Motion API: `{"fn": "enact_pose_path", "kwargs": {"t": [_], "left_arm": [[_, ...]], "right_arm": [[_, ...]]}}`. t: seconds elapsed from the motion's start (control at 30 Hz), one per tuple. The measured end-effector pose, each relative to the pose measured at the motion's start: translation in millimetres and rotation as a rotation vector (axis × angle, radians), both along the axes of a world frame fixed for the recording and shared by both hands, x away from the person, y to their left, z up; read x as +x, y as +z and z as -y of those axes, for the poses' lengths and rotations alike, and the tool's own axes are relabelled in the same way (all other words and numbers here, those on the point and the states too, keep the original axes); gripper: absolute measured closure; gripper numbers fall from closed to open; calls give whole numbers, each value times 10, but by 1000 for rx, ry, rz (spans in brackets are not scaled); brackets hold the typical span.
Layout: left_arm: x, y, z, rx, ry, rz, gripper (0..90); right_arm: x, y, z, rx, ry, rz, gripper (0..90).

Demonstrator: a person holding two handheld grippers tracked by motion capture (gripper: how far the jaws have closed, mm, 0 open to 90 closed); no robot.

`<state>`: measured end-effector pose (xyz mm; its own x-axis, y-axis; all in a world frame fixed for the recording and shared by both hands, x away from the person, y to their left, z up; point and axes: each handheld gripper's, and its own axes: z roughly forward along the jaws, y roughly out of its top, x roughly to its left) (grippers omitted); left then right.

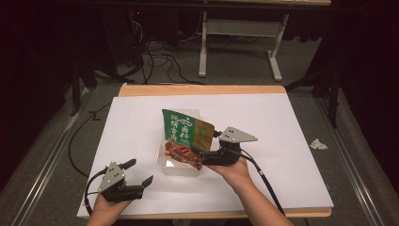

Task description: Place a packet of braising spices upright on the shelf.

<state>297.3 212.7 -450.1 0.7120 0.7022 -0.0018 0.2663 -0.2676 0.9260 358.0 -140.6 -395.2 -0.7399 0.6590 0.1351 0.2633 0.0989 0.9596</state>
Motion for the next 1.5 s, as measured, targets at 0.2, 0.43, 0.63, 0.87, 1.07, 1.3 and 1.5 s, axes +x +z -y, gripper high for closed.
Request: {"fn": "enact_pose_path", "kwargs": {"t": [0.2,0.43,0.63,0.87,1.07,1.3,1.5], "left_arm": [[0,-1,-12,-5,9,1,150],[-1,-6,-11,-1,8,-4,150],[1,-11,-7,3,12,-5,150],[-3,-18,13,4,10,-7,150],[2,-43,39,13,1,-18,150],[29,-69,63,16,5,-36,150],[27,-79,61,25,6,-40,150]], "right_arm": [[-76,40,217,-7,-21,9,161],[-194,55,565,-25,-72,17,159],[-325,22,956,-59,-136,40,160],[-526,-77,1457,-90,-241,27,162],[-785,-308,1862,-133,-366,30,149],[-808,-439,2042,-94,-409,-10,154],[-776,-490,1976,-125,-380,-19,154]]}}
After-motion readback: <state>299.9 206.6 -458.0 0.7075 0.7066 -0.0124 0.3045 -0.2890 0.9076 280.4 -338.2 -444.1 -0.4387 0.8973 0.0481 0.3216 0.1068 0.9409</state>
